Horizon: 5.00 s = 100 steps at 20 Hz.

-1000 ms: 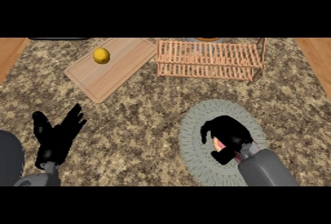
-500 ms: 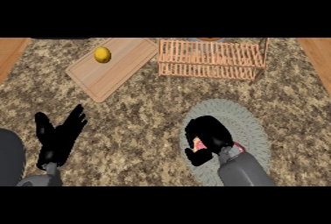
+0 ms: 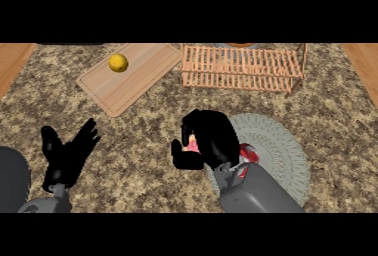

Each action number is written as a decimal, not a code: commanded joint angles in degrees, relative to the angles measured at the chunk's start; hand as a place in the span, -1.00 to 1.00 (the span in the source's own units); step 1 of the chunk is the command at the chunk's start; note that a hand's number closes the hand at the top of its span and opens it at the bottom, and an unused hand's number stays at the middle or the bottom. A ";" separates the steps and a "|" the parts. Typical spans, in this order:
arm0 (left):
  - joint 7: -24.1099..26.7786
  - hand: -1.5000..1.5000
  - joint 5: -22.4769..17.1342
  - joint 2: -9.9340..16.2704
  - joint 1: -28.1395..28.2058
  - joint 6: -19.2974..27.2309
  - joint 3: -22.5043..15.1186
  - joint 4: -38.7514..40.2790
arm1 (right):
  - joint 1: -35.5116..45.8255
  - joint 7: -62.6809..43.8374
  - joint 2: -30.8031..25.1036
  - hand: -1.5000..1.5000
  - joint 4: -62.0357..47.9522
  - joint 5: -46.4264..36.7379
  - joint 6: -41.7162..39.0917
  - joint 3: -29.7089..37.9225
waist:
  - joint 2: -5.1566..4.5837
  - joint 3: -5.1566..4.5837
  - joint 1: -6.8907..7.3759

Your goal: Pick the cupcake from the placemat and place it in the tiered shelf

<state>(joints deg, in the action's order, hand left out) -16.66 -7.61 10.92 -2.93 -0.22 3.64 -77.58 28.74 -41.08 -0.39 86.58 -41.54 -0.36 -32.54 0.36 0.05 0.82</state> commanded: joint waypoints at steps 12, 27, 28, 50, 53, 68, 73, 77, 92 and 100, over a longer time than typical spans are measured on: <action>-2.00 0.00 -0.66 1.67 0.98 -1.53 1.25 -1.16 | 29.56 -28.49 0.38 1.00 15.21 -4.90 -11.47 14.69 | -0.07 -0.08 -0.63; -3.47 0.00 0.55 -0.53 -0.61 0.04 -0.07 -3.01 | 49.22 -16.01 -10.10 1.00 -9.48 -0.82 -12.91 36.04 | -0.41 -0.08 0.20; 0.54 0.00 0.11 -0.66 2.14 -1.26 0.81 -1.06 | 43.76 -13.91 -11.28 1.00 -5.73 -0.90 -12.43 35.60 | -0.35 -0.07 -0.32; 2.06 0.00 2.22 -2.35 1.91 -0.45 0.31 0.09 | 51.76 13.78 -16.95 1.00 -46.99 -4.52 0.10 38.86 | -1.05 -0.11 1.13; -2.48 0.00 1.30 -1.55 -1.85 -0.95 0.40 -0.74 | 55.47 15.82 -18.91 1.00 -50.46 -3.67 -1.08 40.44 | -0.92 -0.09 0.83; -1.97 0.00 1.33 -2.22 -0.50 -0.54 1.33 -1.13 | 57.34 21.25 -16.33 1.00 -59.78 -6.27 3.27 39.45 | -0.77 -0.08 0.71; -3.45 0.00 2.72 -2.92 -1.16 0.69 -0.08 -2.68 | 56.58 19.21 -17.16 -1.00 -56.61 0.80 11.62 48.20 | -0.59 -0.02 0.24; -2.02 0.00 2.34 -2.12 -1.77 -0.10 1.18 -0.06 | 57.33 21.03 -17.54 -1.00 -56.74 6.04 12.85 53.26 | -0.80 -0.04 0.40; -1.39 0.00 2.52 -2.27 -1.79 0.07 1.79 0.67 | 56.25 18.85 -25.69 -1.00 -52.85 10.40 24.46 60.06 | -0.56 -0.08 -0.43; -1.37 0.00 2.37 -2.01 -0.47 -0.66 1.89 0.35 | 49.73 17.66 -33.94 -1.00 -47.34 16.33 22.38 65.51 | -0.20 -0.02 -1.20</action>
<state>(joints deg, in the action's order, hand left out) -17.05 -5.84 9.56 -3.85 -1.49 6.18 -77.29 82.46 -23.67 -31.08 36.49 -27.95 23.44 30.79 0.08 0.06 0.06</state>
